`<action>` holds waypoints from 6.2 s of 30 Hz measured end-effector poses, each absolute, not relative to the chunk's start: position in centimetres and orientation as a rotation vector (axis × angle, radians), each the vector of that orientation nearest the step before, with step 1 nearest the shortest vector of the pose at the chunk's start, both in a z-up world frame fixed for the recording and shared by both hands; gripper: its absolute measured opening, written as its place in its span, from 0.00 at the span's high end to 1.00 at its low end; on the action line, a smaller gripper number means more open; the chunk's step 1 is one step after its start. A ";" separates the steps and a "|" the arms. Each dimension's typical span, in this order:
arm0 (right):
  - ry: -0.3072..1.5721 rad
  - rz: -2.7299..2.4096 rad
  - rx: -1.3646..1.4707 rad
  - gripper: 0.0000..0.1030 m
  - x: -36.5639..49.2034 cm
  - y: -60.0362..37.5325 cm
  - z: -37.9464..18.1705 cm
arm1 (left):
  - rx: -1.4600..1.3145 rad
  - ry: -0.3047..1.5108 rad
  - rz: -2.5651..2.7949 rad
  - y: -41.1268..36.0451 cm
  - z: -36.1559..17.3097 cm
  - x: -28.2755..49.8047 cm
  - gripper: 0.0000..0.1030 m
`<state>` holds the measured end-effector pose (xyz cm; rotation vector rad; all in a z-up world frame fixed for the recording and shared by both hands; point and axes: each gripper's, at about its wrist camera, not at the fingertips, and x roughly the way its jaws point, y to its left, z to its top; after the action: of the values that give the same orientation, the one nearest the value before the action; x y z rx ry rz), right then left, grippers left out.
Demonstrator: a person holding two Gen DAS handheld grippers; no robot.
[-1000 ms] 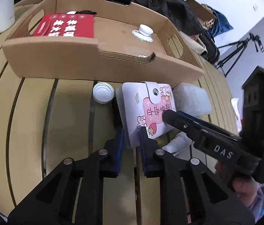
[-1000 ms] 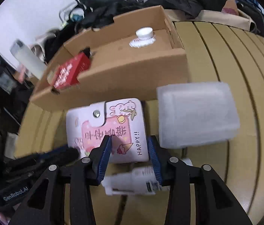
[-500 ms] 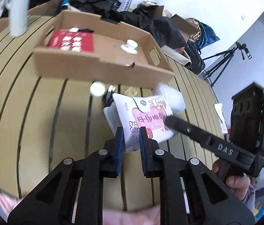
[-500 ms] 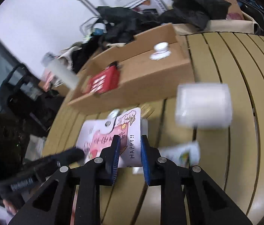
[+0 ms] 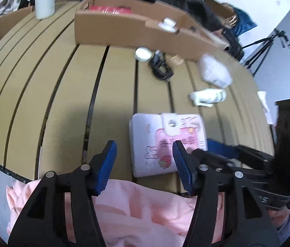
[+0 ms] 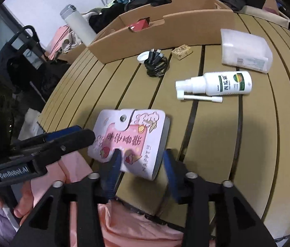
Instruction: Organize objects
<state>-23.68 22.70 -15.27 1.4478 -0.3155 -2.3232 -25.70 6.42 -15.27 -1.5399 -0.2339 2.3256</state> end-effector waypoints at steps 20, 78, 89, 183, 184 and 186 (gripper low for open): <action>-0.419 -2.408 1.226 0.68 -35.0 26.0 -4.9 | -1.260 -0.304 2.331 8.2 -3.4 -38.3 0.76; -0.157 -2.453 1.163 0.18 -9.7 29.3 -0.3 | -0.942 0.126 2.675 3.8 2.9 -10.0 0.00; -0.084 -2.492 1.161 0.18 -8.9 28.3 -0.8 | -1.037 -0.017 2.702 3.5 1.2 -11.0 0.00; -0.287 -2.429 1.179 0.70 -39.5 29.3 0.4 | -1.328 -0.252 2.372 9.8 -2.0 -43.1 0.68; -0.299 -2.421 1.209 0.71 -41.2 28.8 -0.6 | -1.344 -0.234 2.363 10.2 -3.0 -44.2 0.68; -0.302 -2.417 1.296 0.70 -45.4 27.6 -3.7 | -1.400 -0.200 2.351 10.9 -5.4 -46.7 0.68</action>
<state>-45.35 27.63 -3.67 1.2958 -0.3024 -2.4169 -46.71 10.89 -5.36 -1.3999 -0.2004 2.3506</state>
